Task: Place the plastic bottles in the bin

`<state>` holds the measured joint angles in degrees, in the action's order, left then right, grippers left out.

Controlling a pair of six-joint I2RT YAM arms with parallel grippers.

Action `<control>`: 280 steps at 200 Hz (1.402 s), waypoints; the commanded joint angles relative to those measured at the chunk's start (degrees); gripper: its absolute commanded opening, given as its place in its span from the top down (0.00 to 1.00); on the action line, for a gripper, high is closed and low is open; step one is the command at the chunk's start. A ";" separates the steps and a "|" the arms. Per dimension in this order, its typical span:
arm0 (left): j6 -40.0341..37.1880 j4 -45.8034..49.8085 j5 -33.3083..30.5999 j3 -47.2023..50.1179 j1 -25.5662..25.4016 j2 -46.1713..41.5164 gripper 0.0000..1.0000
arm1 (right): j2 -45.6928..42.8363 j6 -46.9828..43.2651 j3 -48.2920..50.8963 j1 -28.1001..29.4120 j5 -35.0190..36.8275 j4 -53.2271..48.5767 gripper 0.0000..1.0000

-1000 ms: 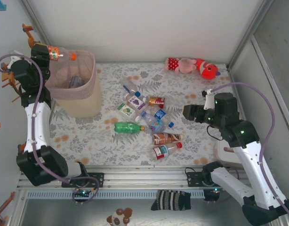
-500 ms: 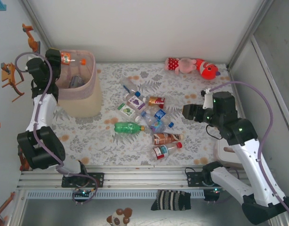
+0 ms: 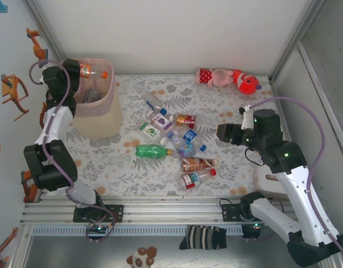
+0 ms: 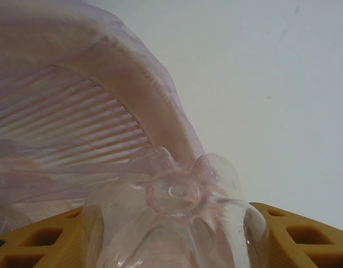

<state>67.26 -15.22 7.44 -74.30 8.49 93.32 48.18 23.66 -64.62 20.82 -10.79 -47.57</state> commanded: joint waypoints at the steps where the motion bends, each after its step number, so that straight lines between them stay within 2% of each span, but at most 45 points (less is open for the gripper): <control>1: 1.38 1.41 -0.87 1.62 -0.67 2.95 0.42 | -0.76 0.69 -0.22 0.13 1.23 0.10 0.28; 46: 0.27 3.31 -2.42 1.16 -0.74 -0.75 0.27 | -0.70 0.77 -0.24 0.15 0.86 0.10 0.28; 76: -0.64 4.89 -3.10 -0.04 -0.73 -3.59 0.23 | -1.17 0.70 -0.08 0.15 0.90 0.08 0.28; 142: -2.61 5.68 -2.39 -1.57 -0.59 -9.44 0.23 | -2.06 0.52 0.47 0.17 1.03 -0.13 0.28; 193: -6.57 7.38 5.77 -4.32 -1.08 -11.49 0.24 | -1.86 0.28 0.79 0.14 1.03 0.18 0.28; 236: -14.27 13.32 14.37 -6.94 -3.58 -13.80 0.26 | -0.92 -0.39 0.72 0.18 1.11 0.28 0.28; 280: -32.29 27.44 15.85 -9.94 -12.53 -18.10 0.26 | 0.03 -1.07 0.49 0.10 1.12 0.22 0.28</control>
<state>48.80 2.87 20.01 -81.12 0.45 79.07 47.94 23.57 -64.45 20.82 -10.79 -47.57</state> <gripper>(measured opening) 0.739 0.721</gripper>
